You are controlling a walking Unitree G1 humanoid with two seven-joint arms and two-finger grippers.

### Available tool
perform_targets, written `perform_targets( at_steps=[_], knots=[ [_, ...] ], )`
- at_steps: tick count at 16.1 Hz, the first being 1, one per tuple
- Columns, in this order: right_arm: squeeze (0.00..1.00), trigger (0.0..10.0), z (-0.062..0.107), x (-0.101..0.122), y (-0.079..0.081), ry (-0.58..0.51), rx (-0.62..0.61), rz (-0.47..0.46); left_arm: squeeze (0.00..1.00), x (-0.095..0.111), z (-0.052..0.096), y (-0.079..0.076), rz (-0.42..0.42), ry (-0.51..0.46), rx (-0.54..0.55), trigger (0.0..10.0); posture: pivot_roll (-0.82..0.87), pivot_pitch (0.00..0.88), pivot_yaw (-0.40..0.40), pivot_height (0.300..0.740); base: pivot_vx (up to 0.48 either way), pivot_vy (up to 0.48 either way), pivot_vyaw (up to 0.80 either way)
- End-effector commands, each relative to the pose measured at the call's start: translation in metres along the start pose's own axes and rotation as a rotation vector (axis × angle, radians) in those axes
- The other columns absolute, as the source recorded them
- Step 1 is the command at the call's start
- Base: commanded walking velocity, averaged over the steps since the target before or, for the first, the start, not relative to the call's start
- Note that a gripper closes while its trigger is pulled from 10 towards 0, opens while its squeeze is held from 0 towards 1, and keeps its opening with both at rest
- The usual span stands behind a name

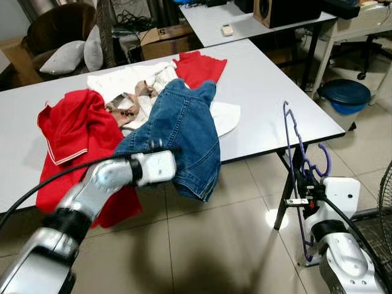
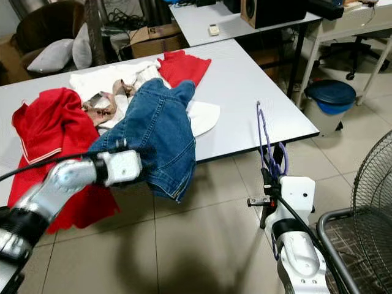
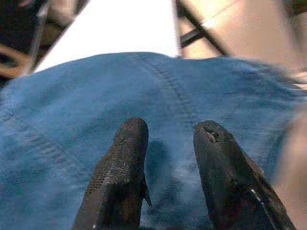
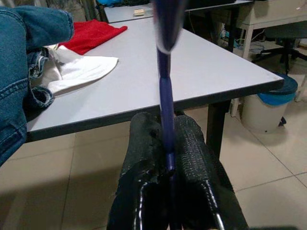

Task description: Hang hanger

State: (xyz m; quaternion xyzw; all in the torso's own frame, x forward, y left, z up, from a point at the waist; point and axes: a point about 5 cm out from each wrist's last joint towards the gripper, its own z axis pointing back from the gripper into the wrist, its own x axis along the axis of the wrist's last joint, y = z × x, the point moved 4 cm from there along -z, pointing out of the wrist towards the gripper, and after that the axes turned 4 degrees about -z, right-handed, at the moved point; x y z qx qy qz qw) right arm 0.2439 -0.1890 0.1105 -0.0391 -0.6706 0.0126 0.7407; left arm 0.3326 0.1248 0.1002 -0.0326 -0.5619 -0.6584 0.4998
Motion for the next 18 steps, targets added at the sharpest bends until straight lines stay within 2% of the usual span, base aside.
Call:
perform_targets(
  at_steps=[1, 2, 3, 4, 6, 7, 11, 12, 13, 16, 17, 18],
  knots=[
    [0.0, 10.0, 0.0, 0.003, 0.002, -0.019, 0.003, -0.003, 0.0, -0.002, 0.015, -0.009, 0.06, -0.017, -0.075, 10.0, -0.07, 0.0, 0.175, 0.74, 0.0, 0.0, 0.0],
    [0.0, 10.0, 0.0, 0.003, 0.003, -0.019, 0.004, -0.004, 0.0, -0.001, 0.019, -0.008, 0.065, -0.032, -0.061, 10.0, -0.06, 0.0, 0.175, 0.74, 0.0, 0.0, 0.0],
    [0.0, 10.0, 0.0, 0.002, 0.004, -0.017, 0.006, -0.005, 1.0, -0.001, 0.022, -0.008, 0.068, -0.034, -0.046, 10.0, -0.06, 0.0, 0.173, 0.74, 0.0, 0.0, 0.0],
    [0.0, 10.0, -0.001, 0.0, 0.006, -0.013, 0.008, -0.007, 1.0, -0.002, 0.027, -0.008, 0.069, -0.033, -0.028, 10.0, -0.05, 0.0, 0.17, 0.74, 0.0, 0.0, 0.0],
    [0.0, 10.0, -0.001, -0.004, 0.008, 0.001, 0.015, 0.003, 1.0, -0.006, 0.037, -0.022, 0.05, -0.014, -0.038, 10.0, -0.04, 0.0, 0.156, 0.74, 0.0, 0.0, 0.0],
    [0.0, 10.0, -0.001, -0.004, 0.007, 0.002, 0.015, 0.004, 1.0, -0.007, 0.039, -0.025, 0.044, -0.008, -0.037, 10.0, -0.04, 0.0, 0.154, 0.74, 0.0, 0.0, 0.0],
    [0.0, 10.0, -0.008, -0.002, 0.003, -0.009, 0.02, 0.024, 1.0, -0.02, 0.037, -0.028, -0.103, 0.103, 0.072, 10.0, -0.04, 0.0, 0.119, 0.74, 0.0, 0.0, 0.0],
    [0.0, 10.0, -0.01, -0.001, 0.003, -0.01, 0.021, 0.024, 0.77, -0.022, 0.036, -0.027, -0.125, 0.124, 0.086, 10.0, -0.04, 0.0, 0.118, 0.74, 0.0, 0.0, 0.0],
    [0.0, 10.0, -0.013, 0.002, 0.004, -0.023, 0.027, 0.027, 0.0, -0.03, 0.03, -0.028, -0.169, 0.174, 0.099, 10.0, -0.04, 0.0, 0.113, 0.74, 0.0, 0.0, 0.0],
    [0.0, 10.0, -0.018, 0.005, 0.004, -0.033, 0.033, 0.03, 0.0, -0.039, 0.018, -0.031, -0.228, 0.222, 0.099, 10.0, -0.04, 0.0, 0.104, 0.74, 0.0, 0.0, 0.0],
    [0.0, 10.0, -0.02, 0.006, 0.004, -0.039, 0.034, 0.028, 0.0, -0.044, 0.011, -0.027, -0.267, 0.257, 0.132, 10.0, -0.04, 0.0, 0.108, 0.74, 0.0, 0.0, 0.0],
    [0.0, 10.0, -0.021, 0.007, 0.005, -0.045, 0.033, 0.03, 0.0, -0.04, 0.001, -0.012, -0.265, 0.253, 0.218, 10.0, -0.04, 0.0, 0.112, 0.74, 0.0, 0.0, 0.0]
  ],
)
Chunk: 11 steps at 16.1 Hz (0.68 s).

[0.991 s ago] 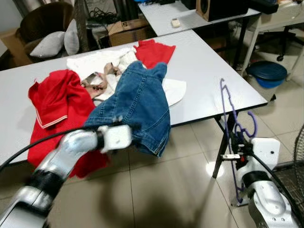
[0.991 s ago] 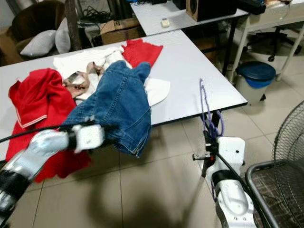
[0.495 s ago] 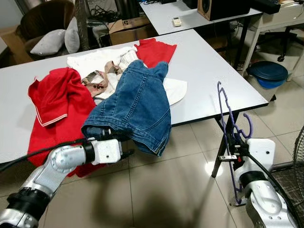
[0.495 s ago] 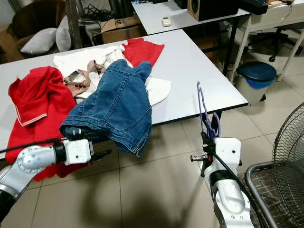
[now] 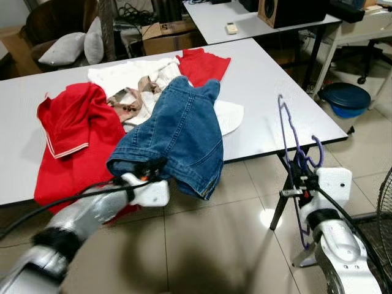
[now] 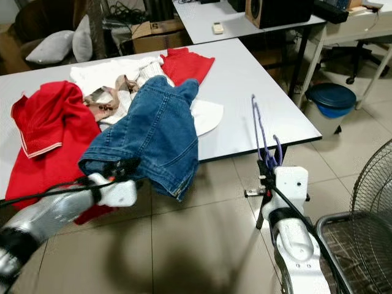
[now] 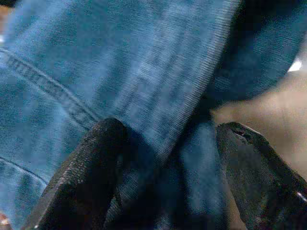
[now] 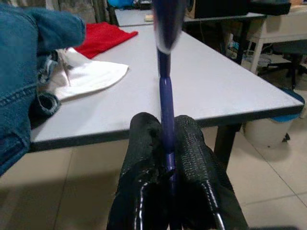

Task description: Hang hanger

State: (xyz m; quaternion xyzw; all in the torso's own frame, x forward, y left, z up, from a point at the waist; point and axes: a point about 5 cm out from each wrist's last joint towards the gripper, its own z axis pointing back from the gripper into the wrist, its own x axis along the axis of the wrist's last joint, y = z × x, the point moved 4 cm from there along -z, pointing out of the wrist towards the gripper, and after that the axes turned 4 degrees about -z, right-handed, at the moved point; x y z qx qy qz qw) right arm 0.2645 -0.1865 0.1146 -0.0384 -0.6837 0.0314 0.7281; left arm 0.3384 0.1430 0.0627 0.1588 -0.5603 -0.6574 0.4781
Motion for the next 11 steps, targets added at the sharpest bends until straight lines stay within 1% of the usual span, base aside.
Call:
perform_targets(
  at_steps=[1, 2, 3, 4, 6, 9, 11],
  knots=[
    [0.0, 10.0, -0.001, 0.001, 0.001, -0.01, 0.0, 0.002, 0.0, 0.0, -0.005, 0.017, 0.004, 0.002, 0.062, 10.0, -0.04, 0.0, 0.12, 0.74, 0.0, 0.0, 0.0],
    [0.0, 10.0, -0.001, 0.001, 0.001, -0.011, -0.003, 0.001, 0.0, 0.002, -0.008, 0.02, 0.01, -0.005, 0.071, 9.3, -0.04, 0.0, 0.124, 0.74, 0.0, 0.0, 0.0],
    [0.0, 10.0, -0.001, 0.001, 0.001, -0.012, -0.008, -0.001, 0.0, 0.005, -0.012, 0.026, 0.013, -0.015, 0.09, 1.7, -0.05, 0.0, 0.134, 0.74, 0.0, 0.0, 0.0],
    [0.0, 10.0, -0.001, 0.002, 0.001, -0.015, -0.015, -0.003, 0.0, 0.009, -0.016, 0.034, 0.011, -0.034, 0.115, 0.0, -0.06, 0.0, 0.143, 0.74, 0.0, 0.0, 0.0],
    [0.0, 10.0, 0.002, 0.0, -0.001, -0.013, -0.033, -0.006, 0.0, 0.014, -0.023, 0.05, 0.005, -0.059, 0.155, 0.0, -0.06, 0.0, 0.151, 0.74, 0.0, 0.0, 0.0],
    [0.0, 10.0, 0.003, 0.0, -0.001, -0.012, -0.042, -0.009, 0.0, 0.01, -0.026, 0.061, -0.006, -0.041, 0.169, 0.0, -0.06, 0.0, 0.157, 0.74, 0.0, 0.0, 0.0],
    [0.0, 10.0, 0.002, 0.001, -0.002, -0.015, -0.043, -0.009, 0.0, 0.012, -0.027, 0.07, -0.013, -0.049, 0.187, 0.0, -0.06, 0.0, 0.156, 0.74, 0.0, 0.0, 0.0]
  ],
)
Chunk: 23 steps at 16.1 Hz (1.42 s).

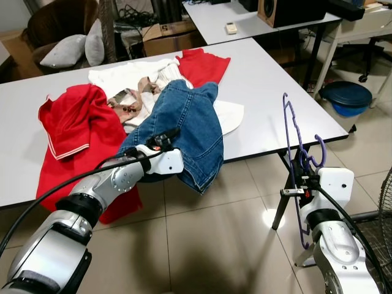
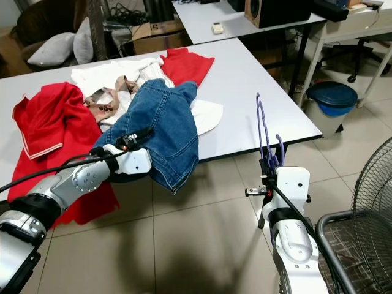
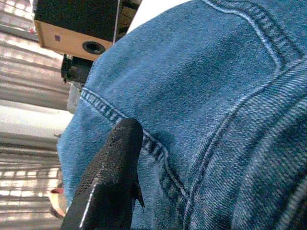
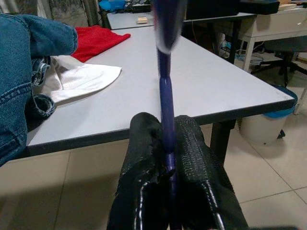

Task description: Hang hanger

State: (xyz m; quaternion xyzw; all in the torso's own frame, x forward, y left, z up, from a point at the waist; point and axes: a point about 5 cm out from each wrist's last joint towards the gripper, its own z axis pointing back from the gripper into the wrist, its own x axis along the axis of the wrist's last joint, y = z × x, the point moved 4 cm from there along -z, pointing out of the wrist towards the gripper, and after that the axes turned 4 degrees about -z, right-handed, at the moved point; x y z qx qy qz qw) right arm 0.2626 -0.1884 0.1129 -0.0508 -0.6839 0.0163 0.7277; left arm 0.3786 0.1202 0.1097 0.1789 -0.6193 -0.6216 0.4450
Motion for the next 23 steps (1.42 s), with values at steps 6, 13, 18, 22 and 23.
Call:
perform_targets(
  at_steps=[6, 13, 18, 22, 23],
  knots=[
    [0.0, 10.0, 0.003, 0.005, -0.001, -0.026, -0.003, 0.008, 0.0, 0.006, 0.009, 0.016, 0.04, -0.096, -0.096, 0.0, -0.06, 0.0, 0.165, 0.74, 0.0, 0.0, 0.0],
    [0.0, 10.0, 0.009, -0.001, 0.001, -0.005, 0.0, 0.004, 0.0, 0.01, 0.023, 0.026, 0.022, -0.16, -0.193, 0.9, -0.04, 0.0, 0.173, 0.74, 0.0, 0.0, 0.0],
    [0.0, 10.0, 0.008, 0.004, 0.003, -0.029, 0.011, -0.012, 0.0, 0.019, 0.0, 0.052, 0.258, -0.128, -0.141, 0.0, -0.03, 0.0, 0.171, 0.74, 0.0, 0.0, 0.0],
    [0.0, 10.0, 0.014, 0.039, 0.016, -0.195, 0.146, -0.152, 0.0, 0.038, -0.049, 0.122, 0.52, -0.038, 0.077, 0.0, -0.03, 0.0, 0.166, 0.74, 0.0, 0.0, 0.0],
    [0.0, 10.0, 0.02, 0.055, 0.023, -0.257, 0.216, -0.213, 0.0, 0.041, -0.054, 0.141, 0.589, -0.016, 0.136, 0.0, -0.03, 0.0, 0.172, 0.74, 0.0, 0.0, 0.0]
  ],
)
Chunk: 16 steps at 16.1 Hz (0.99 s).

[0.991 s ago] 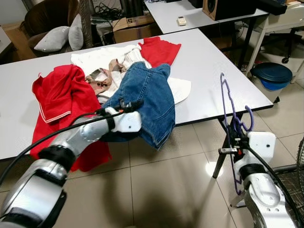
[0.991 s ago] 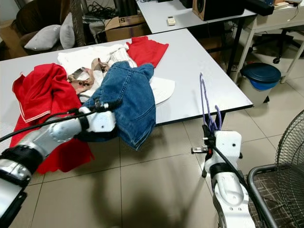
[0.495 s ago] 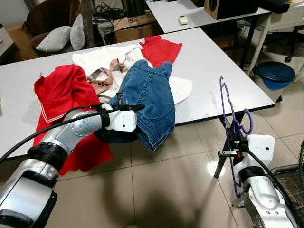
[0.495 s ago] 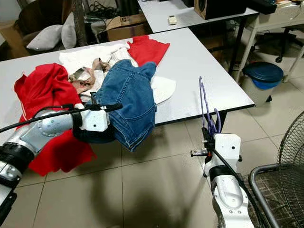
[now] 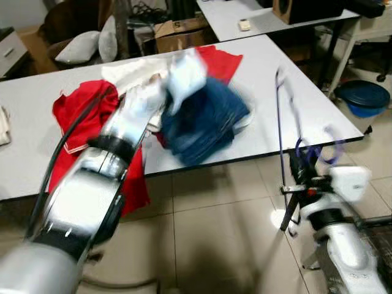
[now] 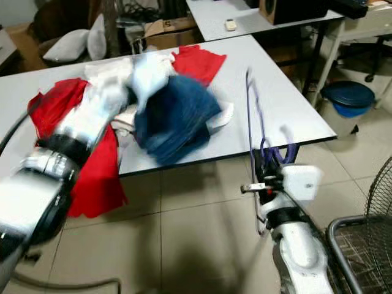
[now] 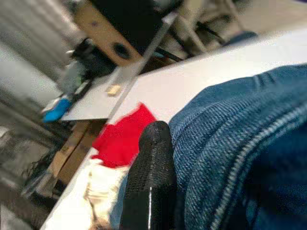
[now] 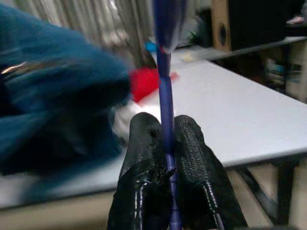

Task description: Hang hanger

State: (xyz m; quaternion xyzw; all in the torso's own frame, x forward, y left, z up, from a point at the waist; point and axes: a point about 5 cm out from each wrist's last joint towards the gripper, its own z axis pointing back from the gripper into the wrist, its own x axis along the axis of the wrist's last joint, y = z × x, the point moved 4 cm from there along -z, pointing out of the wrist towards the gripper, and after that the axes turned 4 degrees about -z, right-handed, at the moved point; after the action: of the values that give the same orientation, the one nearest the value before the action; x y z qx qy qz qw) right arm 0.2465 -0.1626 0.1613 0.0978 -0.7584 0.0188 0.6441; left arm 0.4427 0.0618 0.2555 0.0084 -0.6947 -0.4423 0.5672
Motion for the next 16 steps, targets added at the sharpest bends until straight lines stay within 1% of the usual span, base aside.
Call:
perform_targets(
  at_steps=[1, 2, 3, 4, 5, 6, 7, 9, 11, 13, 14, 16],
  knots=[
    [0.0, 10.0, 0.003, 0.024, 0.02, -0.096, 0.122, -0.064, 0.0, -0.005, 0.002, 0.017, 0.078, 0.048, 0.076, 0.0, -0.03, 0.0, 0.176, 0.74, 0.0, 0.0, 0.0],
    [0.0, 10.0, 0.011, 0.036, 0.034, -0.123, 0.224, -0.111, 0.0, 0.001, 0.0, 0.024, 0.094, 0.053, 0.1, 0.0, -0.04, 0.0, 0.182, 0.74, 0.0, 0.0, 0.0],
    [0.0, 10.0, 0.018, 0.041, 0.042, -0.119, 0.294, -0.144, 0.0, 0.004, -0.001, 0.027, 0.096, 0.057, 0.11, 0.0, -0.04, 0.0, 0.185, 0.74, 0.0, 0.0, 0.0],
    [0.0, 10.0, 0.022, 0.039, 0.046, -0.094, 0.333, -0.144, 0.0, 0.006, -0.001, 0.028, 0.1, 0.062, 0.113, 0.0, -0.04, 0.0, 0.187, 0.74, 0.0, 0.0, 0.0],
    [0.0, 10.0, 0.028, 0.034, 0.05, -0.041, 0.388, -0.143, 0.0, 0.006, -0.003, 0.028, 0.117, 0.07, 0.117, 0.0, -0.05, 0.0, 0.187, 0.74, 0.0, 0.0, 0.0],
    [0.0, 10.0, 0.033, 0.016, 0.051, 0.079, 0.418, -0.148, 0.0, 0.007, -0.004, 0.027, 0.138, 0.073, 0.118, 0.0, -0.05, 0.0, 0.181, 0.74, 0.0, 0.0, 0.0],
    [0.0, 10.0, 0.034, 0.01, 0.052, 0.111, 0.426, -0.153, 0.0, 0.006, -0.005, 0.025, 0.147, 0.078, 0.119, 0.0, -0.05, 0.0, 0.173, 0.74, 0.0, 0.0, 0.0],
    [0.0, 10.0, 0.041, 0.001, 0.059, 0.174, 0.479, -0.172, 0.0, 0.002, -0.005, 0.024, 0.165, 0.089, 0.128, 0.0, -0.05, 0.0, 0.165, 0.74, 0.0, 0.0, 0.0],
    [0.0, 10.0, 0.041, -0.013, 0.053, 0.257, 0.454, -0.149, 0.0, 0.004, -0.005, 0.024, 0.181, 0.077, 0.125, 0.0, -0.05, 0.0, 0.157, 0.74, 0.0, 0.0, 0.0],
    [0.0, 10.0, 0.031, -0.034, 0.029, 0.351, 0.295, -0.11, 0.0, 0.008, -0.007, 0.02, 0.189, 0.053, 0.096, 0.0, -0.05, 0.0, 0.139, 0.74, 0.0, 0.0, 0.0],
    [0.0, 10.0, 0.03, -0.037, 0.026, 0.365, 0.273, -0.111, 0.0, 0.009, -0.007, 0.019, 0.189, 0.048, 0.089, 0.0, -0.05, 0.0, 0.139, 0.74, 0.0, 0.0, 0.0],
    [0.0, 10.0, 0.024, -0.032, 0.023, 0.342, 0.265, -0.158, 0.0, 0.01, -0.009, 0.007, 0.171, 0.021, 0.029, 0.0, -0.04, 0.0, 0.115, 0.74, 0.0, 0.0, 0.0]
  ],
)
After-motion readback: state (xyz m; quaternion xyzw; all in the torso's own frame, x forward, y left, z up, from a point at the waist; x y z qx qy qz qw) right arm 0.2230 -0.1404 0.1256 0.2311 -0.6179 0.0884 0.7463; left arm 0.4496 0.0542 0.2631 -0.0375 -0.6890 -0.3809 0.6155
